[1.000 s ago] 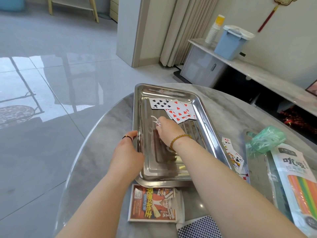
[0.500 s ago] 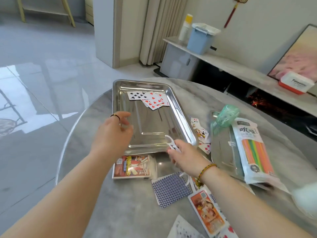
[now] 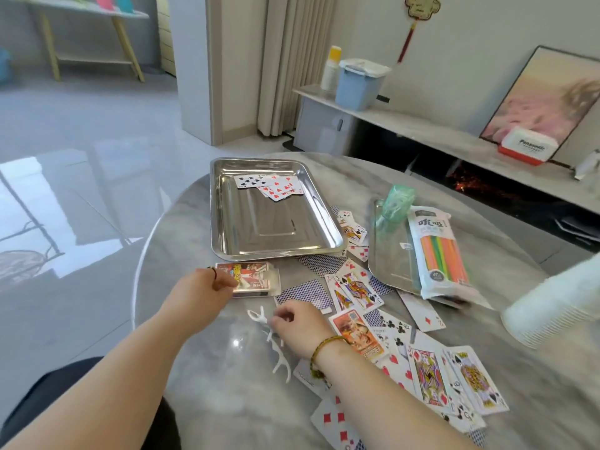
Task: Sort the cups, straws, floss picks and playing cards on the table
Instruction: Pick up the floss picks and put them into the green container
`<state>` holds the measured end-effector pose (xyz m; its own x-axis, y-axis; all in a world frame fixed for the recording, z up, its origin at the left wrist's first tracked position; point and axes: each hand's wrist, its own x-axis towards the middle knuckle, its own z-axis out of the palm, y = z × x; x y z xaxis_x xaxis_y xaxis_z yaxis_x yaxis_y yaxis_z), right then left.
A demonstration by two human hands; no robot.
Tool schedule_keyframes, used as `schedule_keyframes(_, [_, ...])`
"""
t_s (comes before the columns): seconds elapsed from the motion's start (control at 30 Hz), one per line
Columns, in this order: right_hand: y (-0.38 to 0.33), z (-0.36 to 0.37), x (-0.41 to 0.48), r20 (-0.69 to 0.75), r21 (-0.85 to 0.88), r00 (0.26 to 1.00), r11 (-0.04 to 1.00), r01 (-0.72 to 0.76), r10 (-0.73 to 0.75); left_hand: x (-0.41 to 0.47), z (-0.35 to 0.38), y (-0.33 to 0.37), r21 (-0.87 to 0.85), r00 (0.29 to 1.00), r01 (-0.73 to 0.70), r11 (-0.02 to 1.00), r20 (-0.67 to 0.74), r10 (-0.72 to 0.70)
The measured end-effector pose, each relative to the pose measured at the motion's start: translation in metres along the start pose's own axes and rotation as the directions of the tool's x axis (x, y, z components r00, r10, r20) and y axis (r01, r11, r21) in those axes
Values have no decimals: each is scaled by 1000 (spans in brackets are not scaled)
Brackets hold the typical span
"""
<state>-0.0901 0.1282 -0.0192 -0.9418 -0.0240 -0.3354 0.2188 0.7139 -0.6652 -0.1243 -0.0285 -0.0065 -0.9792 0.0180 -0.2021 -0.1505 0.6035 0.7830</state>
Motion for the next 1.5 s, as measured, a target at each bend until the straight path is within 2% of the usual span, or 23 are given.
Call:
schedule_keyframes(0.1, [4, -8, -7, 7, 47, 1000, 999, 2, -2, -8, 15, 6, 190, 993, -91, 978, 92, 75])
schedule_keyframes(0.17, [8, -13, -10, 3, 104, 1000, 995, 12, -12, -13, 23, 10, 256, 979, -163, 953, 161, 124])
schedule_keyframes(0.3, [19, -31, -8, -99, 200, 995, 979, 38, -19, -14, 35, 15, 418, 947, -293, 860, 250, 201])
schedule_keyframes(0.47, [42, -97, 17, -326, 113, 945, 993, 29, 10, 2, 50, 22, 525, 867, -498, 690, 289, 406])
schedule_keyframes(0.53, [55, -125, 30, -403, 94, 913, 995, -32, 67, 6, 51, 21, 616, 862, -497, 612, 264, 434])
schedule_keyframes(0.63, [74, -158, 58, -457, 52, 879, 990, -129, 138, 26, 54, 13, 673, 812, -517, 529, 189, 552])
schedule_keyframes(0.73, [93, -186, 94, -490, 64, 852, 982, -177, 185, 38, 58, 4, 649, 860, -489, 583, 247, 447])
schedule_keyframes(0.83, [105, -205, 132, -533, 34, 827, 981, -191, 180, 47, 60, -1, 645, 856, -493, 585, 240, 457])
schedule_keyframes(0.97, [107, -227, 176, -633, -134, 765, 957, -257, 117, 59, 59, -4, 592, 845, -512, 622, 216, 490])
schedule_keyframes(1.03, [105, -241, 190, -649, -201, 754, 935, -293, 97, 65, 62, -8, 573, 804, -561, 597, 209, 556])
schedule_keyframes(1.13, [107, -254, 209, -587, -273, 799, 897, -347, 131, 71, 63, -9, 528, 760, -616, 585, 202, 618])
schedule_keyframes(1.33, [109, -248, 211, -572, -167, 801, 930, -327, 178, 76, 63, -13, 534, 738, -632, 561, 195, 646])
schedule_keyframes(1.43, [97, -244, 194, -559, -146, 815, 950, -275, 150, 77, 62, -18, 563, 757, -601, 567, 172, 631])
schedule_keyframes(1.5, [84, -240, 178, -590, -91, 799, 974, -209, 116, 73, 62, -15, 564, 771, -581, 588, 147, 620])
